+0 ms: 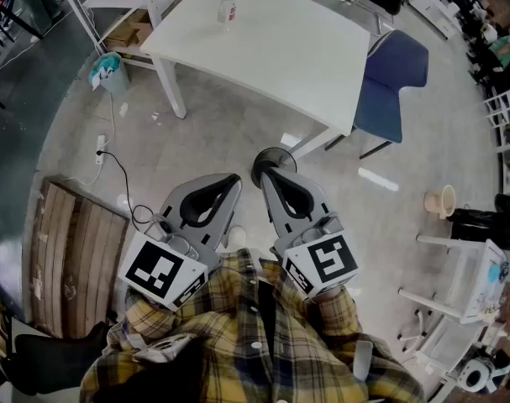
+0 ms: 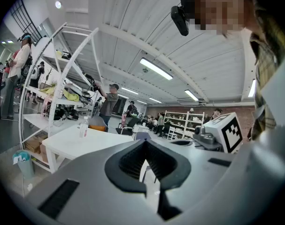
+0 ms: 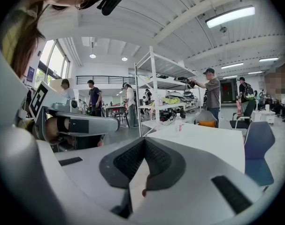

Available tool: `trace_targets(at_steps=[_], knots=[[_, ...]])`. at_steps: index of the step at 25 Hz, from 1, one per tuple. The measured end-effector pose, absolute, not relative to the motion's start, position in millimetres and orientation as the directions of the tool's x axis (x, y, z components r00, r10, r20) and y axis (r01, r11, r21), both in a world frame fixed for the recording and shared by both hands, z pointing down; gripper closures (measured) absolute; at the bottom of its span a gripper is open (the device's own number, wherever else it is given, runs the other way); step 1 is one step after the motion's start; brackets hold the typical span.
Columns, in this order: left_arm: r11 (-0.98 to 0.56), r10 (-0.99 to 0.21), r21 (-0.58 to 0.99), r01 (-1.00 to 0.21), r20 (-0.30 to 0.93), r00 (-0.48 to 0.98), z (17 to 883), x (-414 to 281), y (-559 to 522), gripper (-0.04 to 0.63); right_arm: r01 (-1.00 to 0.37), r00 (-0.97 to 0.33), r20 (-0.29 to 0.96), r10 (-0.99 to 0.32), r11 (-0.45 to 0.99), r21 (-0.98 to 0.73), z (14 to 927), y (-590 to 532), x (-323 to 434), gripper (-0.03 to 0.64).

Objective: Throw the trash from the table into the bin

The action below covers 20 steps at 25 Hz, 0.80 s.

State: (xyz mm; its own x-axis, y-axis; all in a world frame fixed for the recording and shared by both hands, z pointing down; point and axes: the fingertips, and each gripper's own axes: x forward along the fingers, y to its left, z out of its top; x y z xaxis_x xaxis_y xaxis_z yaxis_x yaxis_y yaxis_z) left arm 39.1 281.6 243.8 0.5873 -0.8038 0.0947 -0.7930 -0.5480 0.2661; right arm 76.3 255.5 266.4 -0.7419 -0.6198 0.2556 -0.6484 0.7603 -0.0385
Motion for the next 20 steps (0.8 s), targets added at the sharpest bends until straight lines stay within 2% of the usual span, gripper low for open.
trace_targets(at_steps=[20], knots=[[-0.503,-0.836,0.249,-0.828,0.105,0.539,246.0,70.5,298.0,0.588,-0.62,-0.772,0.219,-0.596,0.782,-0.058,262.4,267.7,114.3,0.618]])
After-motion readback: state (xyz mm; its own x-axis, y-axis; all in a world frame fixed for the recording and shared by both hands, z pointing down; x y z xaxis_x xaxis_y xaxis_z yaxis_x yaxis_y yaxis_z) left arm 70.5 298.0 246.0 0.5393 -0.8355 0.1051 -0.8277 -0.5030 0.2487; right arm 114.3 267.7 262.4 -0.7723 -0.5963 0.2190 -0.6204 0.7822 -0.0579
